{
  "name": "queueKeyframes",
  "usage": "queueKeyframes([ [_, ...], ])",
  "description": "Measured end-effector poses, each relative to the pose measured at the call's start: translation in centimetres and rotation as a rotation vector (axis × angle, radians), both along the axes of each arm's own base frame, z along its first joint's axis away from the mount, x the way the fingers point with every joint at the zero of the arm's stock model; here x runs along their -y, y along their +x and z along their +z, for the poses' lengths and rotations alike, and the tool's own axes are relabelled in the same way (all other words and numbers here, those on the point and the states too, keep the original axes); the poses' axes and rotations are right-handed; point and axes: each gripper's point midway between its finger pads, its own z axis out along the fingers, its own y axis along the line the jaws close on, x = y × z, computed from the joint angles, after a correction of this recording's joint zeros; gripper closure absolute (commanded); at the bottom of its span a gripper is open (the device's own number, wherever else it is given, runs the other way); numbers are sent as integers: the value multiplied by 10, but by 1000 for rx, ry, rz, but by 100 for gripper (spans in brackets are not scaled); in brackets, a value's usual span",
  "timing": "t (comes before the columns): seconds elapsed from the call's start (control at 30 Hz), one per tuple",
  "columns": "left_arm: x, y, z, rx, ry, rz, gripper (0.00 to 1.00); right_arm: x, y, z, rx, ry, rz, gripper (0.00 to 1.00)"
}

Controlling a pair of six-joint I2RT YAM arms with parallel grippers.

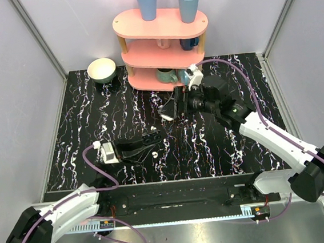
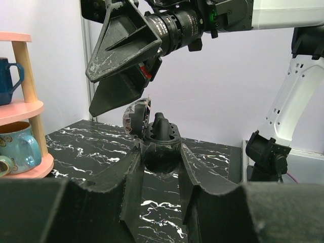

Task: Insert the wireless bluetooth earbuds into the charging case
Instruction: Close the charging case with the earbuds.

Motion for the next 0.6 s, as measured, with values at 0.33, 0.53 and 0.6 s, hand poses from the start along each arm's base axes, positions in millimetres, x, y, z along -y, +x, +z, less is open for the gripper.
queueKeyframes([
  [0.33,8,10,-21,-68,54,-1,100,-16,-1,-19,-55,0,76,1],
  [0.53,10,12,-27,-91,64,-1,100,-23,1,-32,-91,-12,98,1],
  [0.6,10,13,-27,-94,65,1,100,-25,2,-40,-109,-22,105,0],
])
